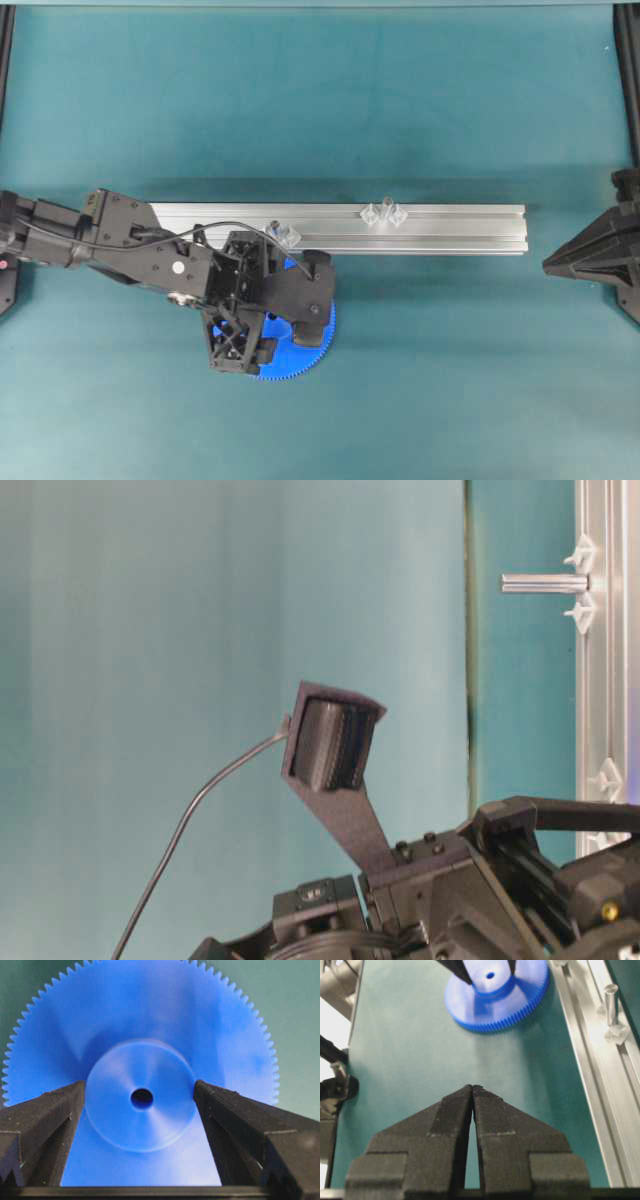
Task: Insert the large gear onto the shaft.
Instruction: 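Lift the blue gear with the left gripper and tilt it upright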
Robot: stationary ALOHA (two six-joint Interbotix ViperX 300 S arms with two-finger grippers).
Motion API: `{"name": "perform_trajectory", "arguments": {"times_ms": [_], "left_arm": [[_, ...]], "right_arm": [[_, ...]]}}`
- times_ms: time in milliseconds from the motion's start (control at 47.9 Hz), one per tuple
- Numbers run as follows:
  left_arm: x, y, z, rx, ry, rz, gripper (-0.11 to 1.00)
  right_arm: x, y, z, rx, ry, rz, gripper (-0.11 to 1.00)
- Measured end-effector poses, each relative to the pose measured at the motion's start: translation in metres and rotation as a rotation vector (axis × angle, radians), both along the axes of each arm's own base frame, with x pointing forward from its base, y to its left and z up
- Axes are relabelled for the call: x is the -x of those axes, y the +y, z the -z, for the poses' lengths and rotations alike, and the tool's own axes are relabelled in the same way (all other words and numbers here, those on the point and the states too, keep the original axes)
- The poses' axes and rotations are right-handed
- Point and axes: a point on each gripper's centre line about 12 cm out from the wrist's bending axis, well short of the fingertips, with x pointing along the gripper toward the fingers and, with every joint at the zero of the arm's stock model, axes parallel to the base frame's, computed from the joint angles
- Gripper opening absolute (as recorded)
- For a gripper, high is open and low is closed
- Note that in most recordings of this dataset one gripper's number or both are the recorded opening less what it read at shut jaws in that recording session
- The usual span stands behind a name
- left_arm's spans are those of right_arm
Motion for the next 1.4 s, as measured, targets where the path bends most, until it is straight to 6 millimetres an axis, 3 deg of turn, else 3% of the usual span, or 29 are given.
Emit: {"name": "perform_trajectory", "arguments": {"times_ms": [1398], "left_arm": [[-0.0042, -0.0042, 0.0033, -0.005, 0.033, 0.009, 0.93]], "right_arm": [[0.0008, -0.0002, 0.0045, -0.002, 0.005, 0.002, 0.11]]}}
